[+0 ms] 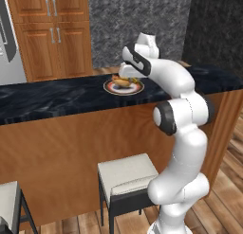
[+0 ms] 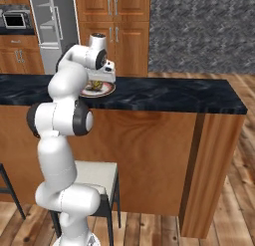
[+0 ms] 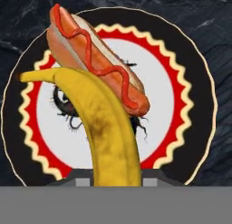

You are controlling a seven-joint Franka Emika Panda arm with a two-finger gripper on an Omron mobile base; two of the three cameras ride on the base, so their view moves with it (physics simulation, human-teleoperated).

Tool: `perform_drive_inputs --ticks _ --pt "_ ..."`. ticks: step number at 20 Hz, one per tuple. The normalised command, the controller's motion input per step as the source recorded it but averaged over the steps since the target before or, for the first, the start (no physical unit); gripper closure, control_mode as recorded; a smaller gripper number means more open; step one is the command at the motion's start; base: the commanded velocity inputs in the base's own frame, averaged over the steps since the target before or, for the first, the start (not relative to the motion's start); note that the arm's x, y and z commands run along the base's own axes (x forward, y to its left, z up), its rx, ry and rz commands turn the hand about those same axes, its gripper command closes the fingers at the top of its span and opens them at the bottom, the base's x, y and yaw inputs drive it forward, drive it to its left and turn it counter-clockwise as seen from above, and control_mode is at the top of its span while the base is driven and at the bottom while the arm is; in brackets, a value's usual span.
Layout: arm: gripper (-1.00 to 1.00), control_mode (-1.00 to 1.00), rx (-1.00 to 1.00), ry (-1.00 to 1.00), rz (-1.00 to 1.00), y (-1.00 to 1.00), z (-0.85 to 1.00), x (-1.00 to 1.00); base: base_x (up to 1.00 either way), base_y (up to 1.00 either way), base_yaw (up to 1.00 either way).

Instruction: Pick up the banana and tangerine from the fridge and place one fruit on each plate on the dining counter.

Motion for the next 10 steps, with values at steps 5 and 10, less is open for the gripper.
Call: perform_drive_inputs --ticks 5,10 --pt "1.0 -1.0 0.0 0.0 0.0 0.0 -0.03 0.54 0.0 0.0 0.0" --pt "1.0 -1.0 0.0 0.0 0.0 0.01 0.0 0.03 0.0 0.0 0.0"
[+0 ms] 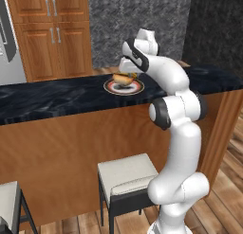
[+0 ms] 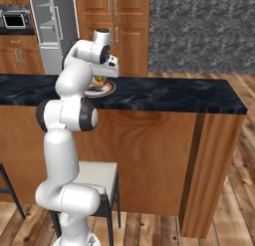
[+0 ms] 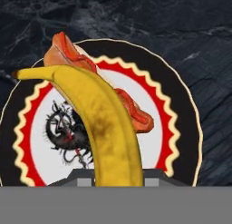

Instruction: Pick up the banana and tangerine from the fridge and place one fruit on each plate on the dining counter.

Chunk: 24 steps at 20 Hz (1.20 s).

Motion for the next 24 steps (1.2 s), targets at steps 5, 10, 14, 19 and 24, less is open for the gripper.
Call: perform_drive_inputs --ticks 5,10,14,19,24 --pt "1.0 -1.0 0.0 0.0 0.0 0.07 -0.02 -0.34 0.0 0.0 0.0" --pt "1.0 -1.0 0.0 0.0 0.02 0.07 -0.01 -0.15 0.0 0.0 0.0" --pt "1.0 -1.0 0.0 0.02 0.17 0.0 -0.15 0.19 0.0 0.0 0.0" --pt "1.0 -1.0 0.0 0.05 0.21 -0.03 -0.17 0.14 0.0 0.0 0.0" --pt "1.0 -1.0 0.0 0.0 0.1 0.0 -0.01 0.01 0.0 0.0 0.0"
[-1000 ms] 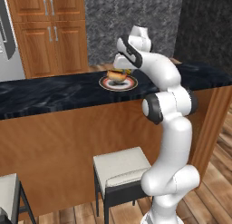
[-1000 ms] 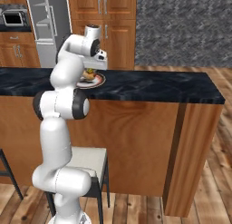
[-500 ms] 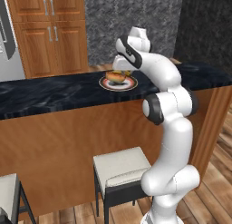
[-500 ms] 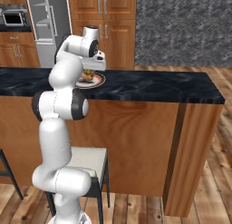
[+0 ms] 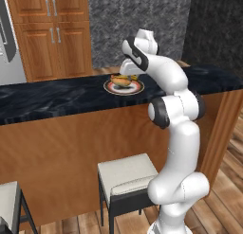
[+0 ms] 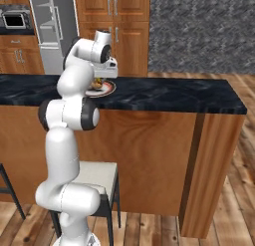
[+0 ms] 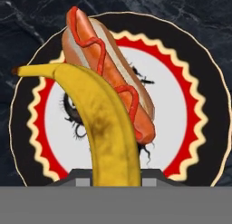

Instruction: Pick up the banana and tangerine from the fridge and place one fruit on each plate on the dining counter.

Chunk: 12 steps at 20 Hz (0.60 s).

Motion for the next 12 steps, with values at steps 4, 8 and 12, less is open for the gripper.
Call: perform_drive_inputs --ticks 4,8,12 --pt "1.0 -1.0 0.0 0.0 0.04 0.0 0.0 0.0 0.0 0.0 0.0" --pt "1.0 -1.0 0.0 0.0 0.0 0.0 0.0 0.0 0.0 0.0 0.0" --pt "-1.0 -1.0 0.0 0.0 0.0 0.0 0.0 0.0 0.0 0.0 0.0"
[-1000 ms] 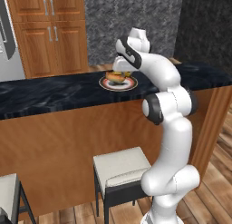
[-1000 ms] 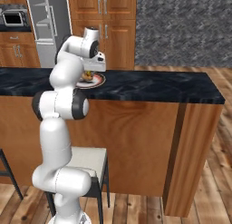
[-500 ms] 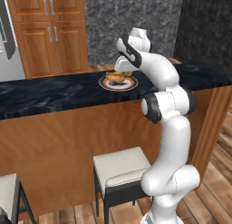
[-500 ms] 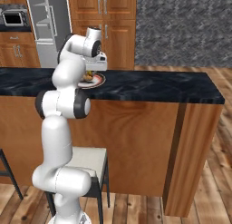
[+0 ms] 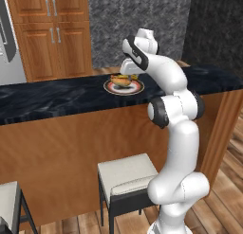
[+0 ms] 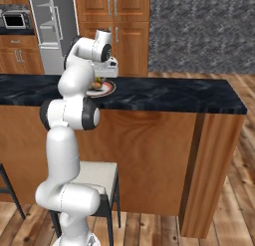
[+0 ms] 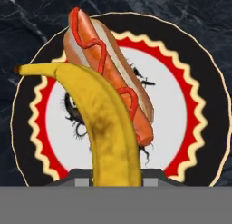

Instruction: Pick up the banana and tangerine from the fridge and place one fruit on each plate on the dining counter.

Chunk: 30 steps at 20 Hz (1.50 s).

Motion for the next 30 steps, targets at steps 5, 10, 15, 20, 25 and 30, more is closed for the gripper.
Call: perform_drive_inputs --ticks 5,10,15,20,25,30 --pt "-1.0 -1.0 0.0 0.0 0.0 0.0 0.0 0.0 0.0 0.0 0.0" --pt "-1.0 -1.0 0.0 0.01 0.0 0.0 0.0 0.0 0.0 0.0 0.0" --pt "-1.0 -1.0 0.0 0.0 0.0 0.0 0.0 0.0 0.0 0.0 0.0" --pt "-1.0 -1.0 0.0 0.0 0.0 0.0 0.0 0.0 0.0 0.0 0.0" --pt "-1.0 -1.0 0.01 -0.02 0.0 -0.04 0.28 -0.57 0.0 0.0 0.0" --pt "-1.0 -1.0 0.03 -0.05 0.0 -0.27 0.2 -1.0 0.0 0.0 0.0"
